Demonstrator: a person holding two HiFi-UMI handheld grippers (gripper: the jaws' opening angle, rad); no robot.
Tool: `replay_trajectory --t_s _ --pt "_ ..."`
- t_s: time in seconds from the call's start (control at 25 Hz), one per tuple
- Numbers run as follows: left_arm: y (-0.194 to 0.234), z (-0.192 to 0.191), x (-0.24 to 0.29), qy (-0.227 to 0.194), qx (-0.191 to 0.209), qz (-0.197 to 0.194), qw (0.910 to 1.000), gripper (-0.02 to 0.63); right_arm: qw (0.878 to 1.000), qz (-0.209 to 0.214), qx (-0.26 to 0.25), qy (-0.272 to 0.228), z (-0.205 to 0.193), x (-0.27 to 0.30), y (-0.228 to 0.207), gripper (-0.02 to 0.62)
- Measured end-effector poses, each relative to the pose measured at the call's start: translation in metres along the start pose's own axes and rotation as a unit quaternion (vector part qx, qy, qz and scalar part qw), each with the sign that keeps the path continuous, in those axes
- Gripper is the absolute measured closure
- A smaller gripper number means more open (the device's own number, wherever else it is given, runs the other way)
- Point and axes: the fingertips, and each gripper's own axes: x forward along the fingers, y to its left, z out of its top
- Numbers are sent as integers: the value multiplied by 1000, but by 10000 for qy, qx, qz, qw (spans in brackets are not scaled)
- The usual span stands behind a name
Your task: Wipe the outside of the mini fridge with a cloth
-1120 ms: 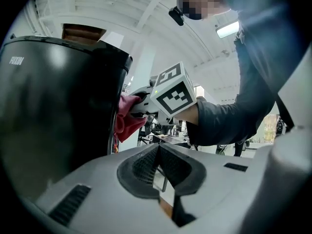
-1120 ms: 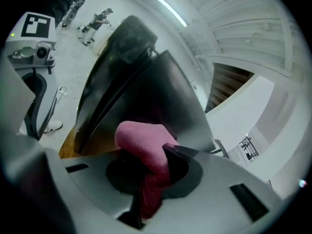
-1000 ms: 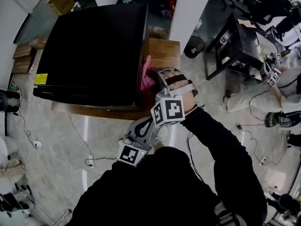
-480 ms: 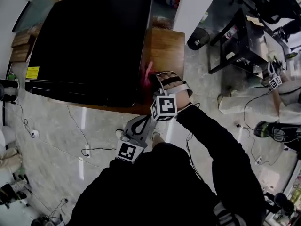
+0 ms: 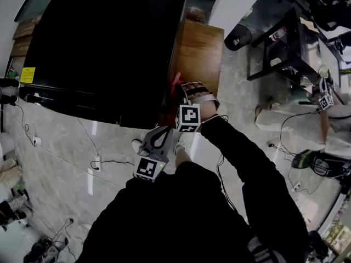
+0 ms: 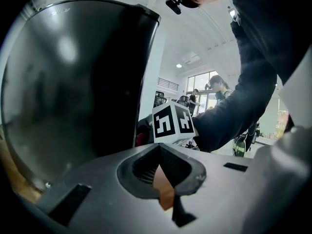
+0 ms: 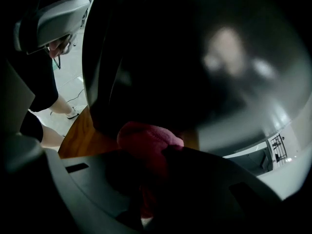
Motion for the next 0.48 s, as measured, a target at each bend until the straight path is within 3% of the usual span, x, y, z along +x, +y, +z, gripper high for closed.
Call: replay_trajectory --t_s 0.48 --pt "-3 -12 -2 93 66 125 9999 600 9979 596 -11 234 -20 56 57 537"
